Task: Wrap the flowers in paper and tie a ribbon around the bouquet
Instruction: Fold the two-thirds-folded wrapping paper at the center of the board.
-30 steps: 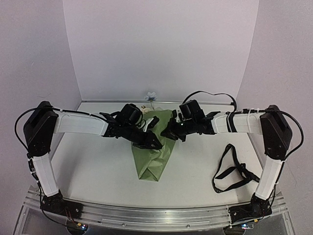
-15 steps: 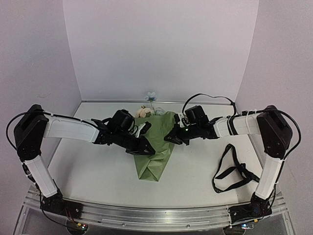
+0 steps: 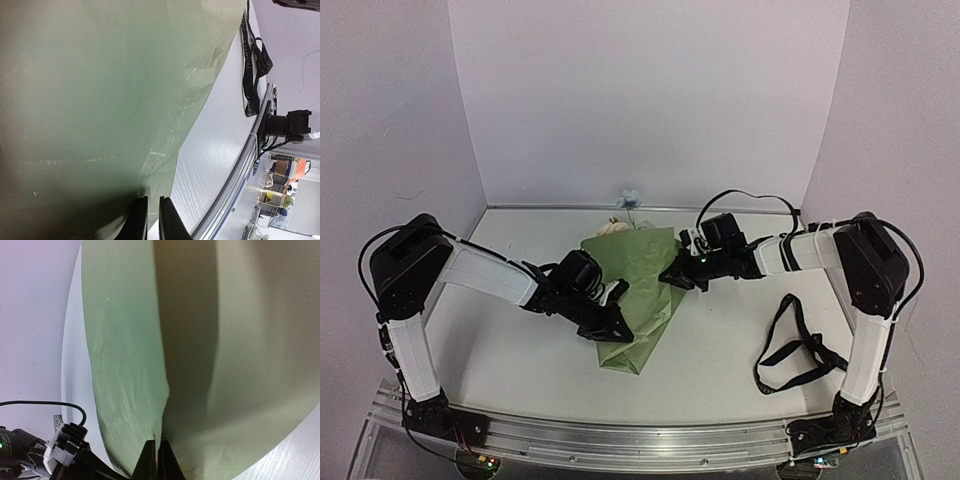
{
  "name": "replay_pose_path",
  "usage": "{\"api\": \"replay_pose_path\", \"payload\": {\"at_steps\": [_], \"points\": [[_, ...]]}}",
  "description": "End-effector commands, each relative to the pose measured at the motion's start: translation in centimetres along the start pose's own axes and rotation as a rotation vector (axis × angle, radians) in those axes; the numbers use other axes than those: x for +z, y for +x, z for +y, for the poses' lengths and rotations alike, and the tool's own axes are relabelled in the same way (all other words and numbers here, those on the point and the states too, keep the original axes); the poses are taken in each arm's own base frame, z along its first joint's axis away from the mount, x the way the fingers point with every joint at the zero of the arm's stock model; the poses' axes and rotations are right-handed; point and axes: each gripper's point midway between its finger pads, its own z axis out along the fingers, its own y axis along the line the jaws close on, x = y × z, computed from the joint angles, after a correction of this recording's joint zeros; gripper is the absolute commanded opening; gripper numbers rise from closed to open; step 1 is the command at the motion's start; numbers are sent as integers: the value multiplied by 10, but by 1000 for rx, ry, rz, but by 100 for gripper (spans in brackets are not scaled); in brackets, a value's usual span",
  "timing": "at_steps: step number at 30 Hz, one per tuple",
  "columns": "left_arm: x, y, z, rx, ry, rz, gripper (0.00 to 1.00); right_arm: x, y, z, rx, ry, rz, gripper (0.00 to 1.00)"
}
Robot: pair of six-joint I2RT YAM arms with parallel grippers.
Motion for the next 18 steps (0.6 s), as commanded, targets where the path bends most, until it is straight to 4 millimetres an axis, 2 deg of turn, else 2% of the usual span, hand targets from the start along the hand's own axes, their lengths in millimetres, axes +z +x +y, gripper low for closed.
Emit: {"api": "replay_pose_path", "payload": {"at_steps": [1,5,10,11,17,18], "points": [[3,4,1,7,15,-4,11,-9,-22,20,-35,-56,-50,0],[7,12,8,-2,2,11,11,-13,-23,14,-20,-42,-52,0],[12,18,8,3,1,25,10,-22,-13,8,7,4,-18,0],[13,19,9,3,2,29,10,-26,-8,8,9,12,-13,2],[15,22,7,12,13,30,10,-51,25,0,14,94,2,30],[15,22,6,12,17,31,10,-52,36,-3,9,112,15,34]]}}
